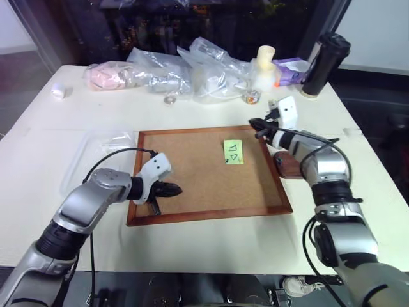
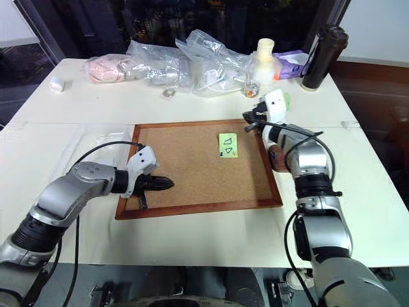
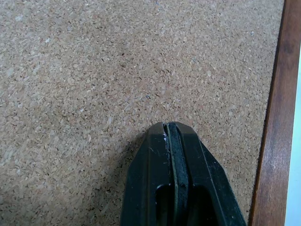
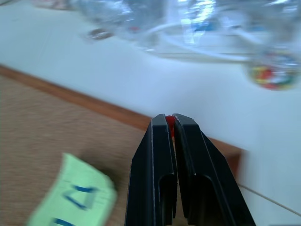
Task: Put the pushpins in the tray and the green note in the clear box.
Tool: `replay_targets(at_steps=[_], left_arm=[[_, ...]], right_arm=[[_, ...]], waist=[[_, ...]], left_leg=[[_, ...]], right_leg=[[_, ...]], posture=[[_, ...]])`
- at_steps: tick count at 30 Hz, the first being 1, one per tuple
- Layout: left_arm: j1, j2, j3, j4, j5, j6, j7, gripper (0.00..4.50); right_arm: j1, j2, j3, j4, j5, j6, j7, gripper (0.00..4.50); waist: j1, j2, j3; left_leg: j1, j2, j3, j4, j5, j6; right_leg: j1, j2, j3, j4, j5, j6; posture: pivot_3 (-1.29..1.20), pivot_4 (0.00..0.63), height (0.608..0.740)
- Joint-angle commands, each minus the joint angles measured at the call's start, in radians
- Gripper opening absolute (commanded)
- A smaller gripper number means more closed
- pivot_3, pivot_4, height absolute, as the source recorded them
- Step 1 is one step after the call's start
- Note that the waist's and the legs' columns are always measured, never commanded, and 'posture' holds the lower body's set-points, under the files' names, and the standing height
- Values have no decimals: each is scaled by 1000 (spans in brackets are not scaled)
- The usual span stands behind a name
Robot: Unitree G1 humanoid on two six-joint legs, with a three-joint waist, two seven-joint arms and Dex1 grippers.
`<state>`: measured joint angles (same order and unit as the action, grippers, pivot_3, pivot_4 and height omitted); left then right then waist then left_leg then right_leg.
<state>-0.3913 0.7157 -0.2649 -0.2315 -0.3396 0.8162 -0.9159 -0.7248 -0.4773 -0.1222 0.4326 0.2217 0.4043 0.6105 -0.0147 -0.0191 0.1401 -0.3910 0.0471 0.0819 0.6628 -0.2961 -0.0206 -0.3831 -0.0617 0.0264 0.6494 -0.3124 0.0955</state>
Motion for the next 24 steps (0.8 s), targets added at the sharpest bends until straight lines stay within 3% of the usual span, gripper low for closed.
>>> replay_targets(at_steps=[1,7,14,15,17,24], left_arm=[[41,24,-64,41,38,2,-26,0],[38,36,-54,43,41,-70,-64,0],[32,36,-54,59,56,-114,-103,0],[31,35,-55,66,60,-119,-104,0],[30,33,-57,75,66,-125,-107,0],[26,29,-51,87,73,-127,-108,0]], right_arm=[[92,-80,-78,-148,21,59,-25,125],[282,-127,-130,-288,42,148,-50,125],[363,-122,-128,-337,47,202,-75,125],[364,-119,-129,-333,48,201,-79,521],[365,-117,-131,-329,50,200,-84,831],[369,-120,-146,-338,64,210,-97,4223]], waist=[[2,0,0],[-9,1,-1],[-3,1,-1],[-3,1,-1],[-3,1,-1],[-3,1,-1]], left_leg=[[0,0,0,0,0,0],[1,1,0,0,-1,2],[1,1,0,0,-1,3],[1,1,0,0,-2,3],[0,1,0,0,-2,3],[0,1,0,0,-2,3]], right_leg=[[0,0,0,0,0,0],[1,1,1,0,0,0],[0,3,2,0,0,0],[0,3,2,0,0,0],[0,3,2,0,0,0],[0,4,2,0,0,0]], posture=[[0,150,740],[0,150,740],[0,150,740],[0,150,740],[0,150,740],[0,150,740]])
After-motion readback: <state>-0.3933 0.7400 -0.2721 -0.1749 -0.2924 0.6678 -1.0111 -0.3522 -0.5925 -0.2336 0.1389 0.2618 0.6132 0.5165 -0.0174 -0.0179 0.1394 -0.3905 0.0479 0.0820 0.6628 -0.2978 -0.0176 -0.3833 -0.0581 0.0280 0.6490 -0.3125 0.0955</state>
